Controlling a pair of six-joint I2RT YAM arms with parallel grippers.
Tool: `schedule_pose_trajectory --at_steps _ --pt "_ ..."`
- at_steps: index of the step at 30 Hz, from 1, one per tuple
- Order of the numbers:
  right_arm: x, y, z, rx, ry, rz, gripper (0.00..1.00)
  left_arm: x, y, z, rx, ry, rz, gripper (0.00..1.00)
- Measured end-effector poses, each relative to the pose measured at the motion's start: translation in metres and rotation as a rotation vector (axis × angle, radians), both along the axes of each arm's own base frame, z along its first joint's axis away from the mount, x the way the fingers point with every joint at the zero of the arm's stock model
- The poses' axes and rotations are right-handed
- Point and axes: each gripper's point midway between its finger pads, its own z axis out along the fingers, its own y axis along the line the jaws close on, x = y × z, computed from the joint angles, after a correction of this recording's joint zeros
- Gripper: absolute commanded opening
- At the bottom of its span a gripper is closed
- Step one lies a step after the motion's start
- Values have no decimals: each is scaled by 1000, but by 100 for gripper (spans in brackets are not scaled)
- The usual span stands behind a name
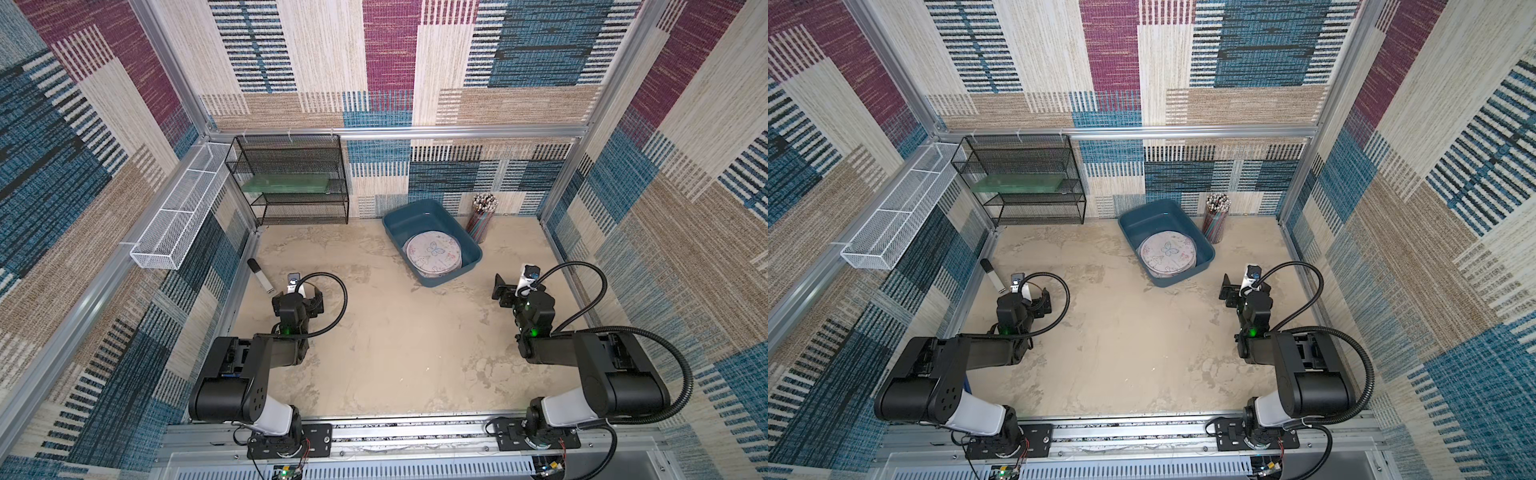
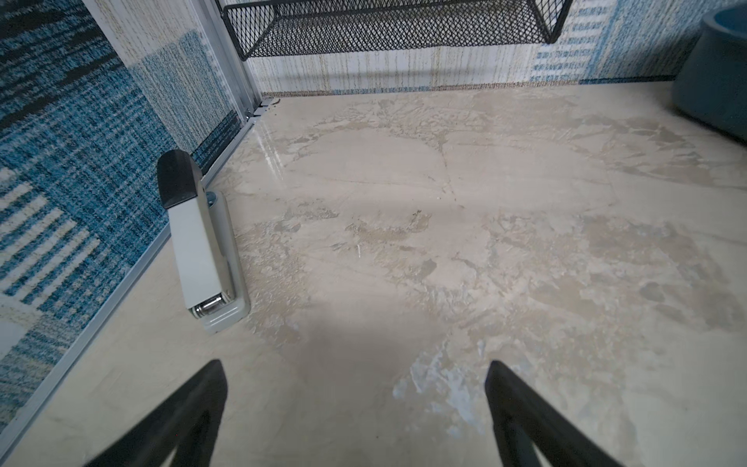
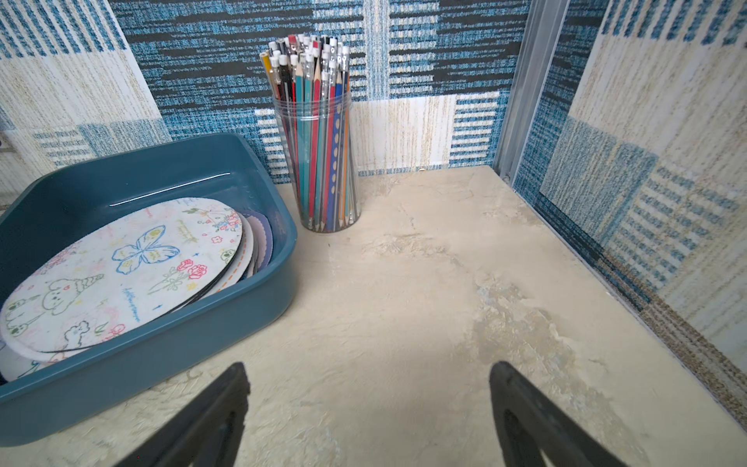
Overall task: Put the coasters into the storage box
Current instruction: Reset both arms
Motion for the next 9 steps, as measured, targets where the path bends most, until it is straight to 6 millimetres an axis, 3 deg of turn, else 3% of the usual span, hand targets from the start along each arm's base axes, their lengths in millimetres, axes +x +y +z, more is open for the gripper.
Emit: schedule_pose_trajectory --at_steps 9 --pt "1 -1 1 0 -3 -2 95 0 2 0 -2 -1 5 98"
